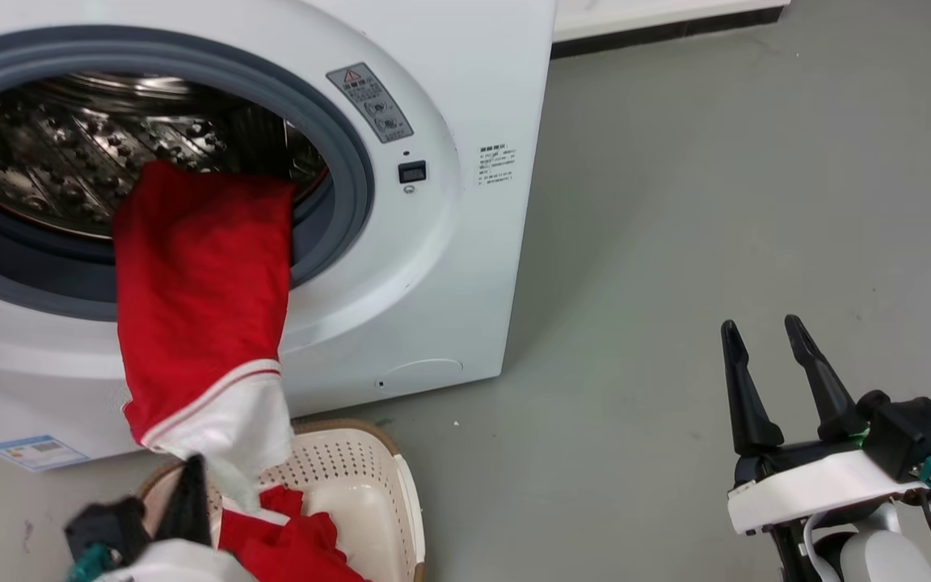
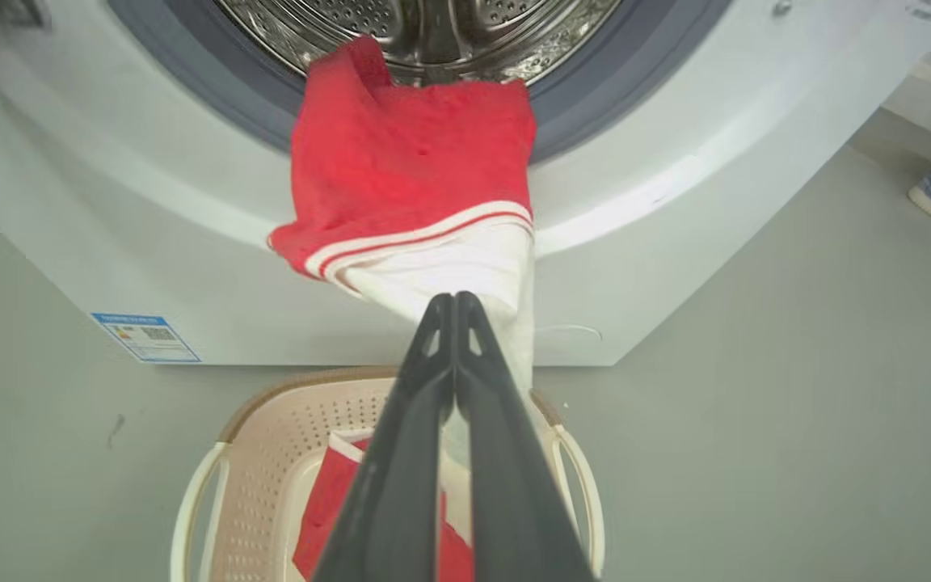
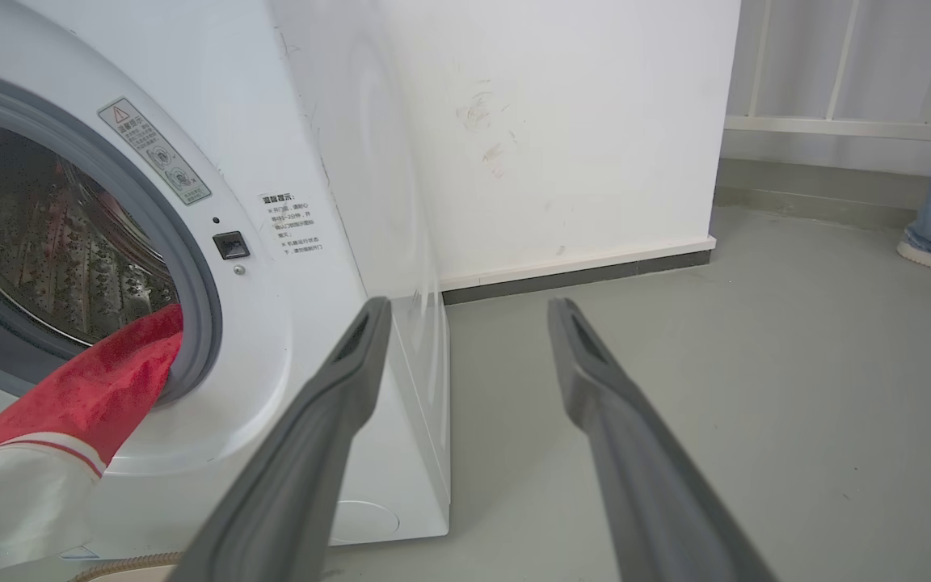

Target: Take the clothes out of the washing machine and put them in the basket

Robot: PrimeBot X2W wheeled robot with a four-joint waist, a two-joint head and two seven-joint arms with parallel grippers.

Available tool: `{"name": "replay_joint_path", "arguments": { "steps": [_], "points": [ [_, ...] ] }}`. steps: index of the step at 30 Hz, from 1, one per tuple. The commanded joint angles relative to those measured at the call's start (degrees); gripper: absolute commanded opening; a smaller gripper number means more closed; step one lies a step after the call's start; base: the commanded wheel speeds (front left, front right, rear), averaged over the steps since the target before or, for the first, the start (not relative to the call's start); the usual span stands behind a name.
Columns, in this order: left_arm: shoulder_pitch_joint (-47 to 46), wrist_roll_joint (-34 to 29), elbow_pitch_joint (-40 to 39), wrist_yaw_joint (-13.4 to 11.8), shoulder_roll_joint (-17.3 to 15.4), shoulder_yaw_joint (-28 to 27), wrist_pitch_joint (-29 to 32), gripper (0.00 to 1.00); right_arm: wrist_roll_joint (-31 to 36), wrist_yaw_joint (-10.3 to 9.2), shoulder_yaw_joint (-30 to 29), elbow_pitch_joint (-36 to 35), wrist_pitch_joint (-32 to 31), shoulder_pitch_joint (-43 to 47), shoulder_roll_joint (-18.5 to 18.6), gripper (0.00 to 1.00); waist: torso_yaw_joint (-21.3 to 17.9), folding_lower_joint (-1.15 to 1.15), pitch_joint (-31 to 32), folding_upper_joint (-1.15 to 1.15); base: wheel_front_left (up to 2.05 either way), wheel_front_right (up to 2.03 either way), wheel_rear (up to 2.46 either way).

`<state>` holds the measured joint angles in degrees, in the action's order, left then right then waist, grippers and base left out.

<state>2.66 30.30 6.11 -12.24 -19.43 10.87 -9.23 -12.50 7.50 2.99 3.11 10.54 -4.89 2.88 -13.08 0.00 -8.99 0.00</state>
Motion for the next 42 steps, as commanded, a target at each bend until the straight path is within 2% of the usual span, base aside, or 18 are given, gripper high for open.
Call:
{"name": "replay_joint_path", "arguments": {
  "steps": [1,10,16,28,38,40,42],
  "points": [
    [0.47,0.53,1.28,0.6,0.44,0.1,-0.51,0.0,0.2,-0.01,0.15,-0.39,0.06,-0.98,-0.02,1.0,-0.14,0.0,-0.72,0.0,0.0,0.0,0.0],
    [-3.43,3.7,18.34,5.32,4.94,1.73,-3.16,0.0,0.31,-0.01,0.53,-1.2,-0.07,-2.9,-0.03,1.0,-1.64,0.0,-5.81,0.0,0.0,0.0,0.0],
    [-9.4,4.28,29.98,7.87,6.39,1.21,-4.75,0.0,-0.05,-0.01,0.42,-1.95,0.51,-4.81,-0.03,1.0,-2.7,0.0,-11.01,0.0,0.0,0.0,0.0],
    [-24.43,4.01,49.5,12.46,4.9,0.93,-5.5,0.0,-0.82,-0.01,0.42,-2.58,2.17,-9.19,-0.03,1.0,-4.04,0.0,-22.65,0.0,0.0,0.0,0.0],
    [-34.88,5.99,59.65,15.27,3.64,-1.16,-5.78,0.0,-1.8,-0.01,0.36,-1.74,3.66,-11.82,-0.03,1.0,-5.02,0.0,-28.67,0.0,0.0,0.0,0.0],
    [-36.35,6.57,61.37,15.81,3.3,-1.52,-5.72,0.43,-1.97,-0.01,0.59,-1.43,3.87,-11.88,-0.03,1.0,-5.27,0.0,-29.02,0.0,0.0,0.0,0.0],
    [-37.72,7.14,62.76,16.44,3.01,-1.81,-5.73,1.0,-2.04,-0.01,0.87,-1.01,4.14,-11.89,-0.02,1.0,-5.55,0.0,-29.11,0.0,0.0,0.0,0.0]
  ]
}}
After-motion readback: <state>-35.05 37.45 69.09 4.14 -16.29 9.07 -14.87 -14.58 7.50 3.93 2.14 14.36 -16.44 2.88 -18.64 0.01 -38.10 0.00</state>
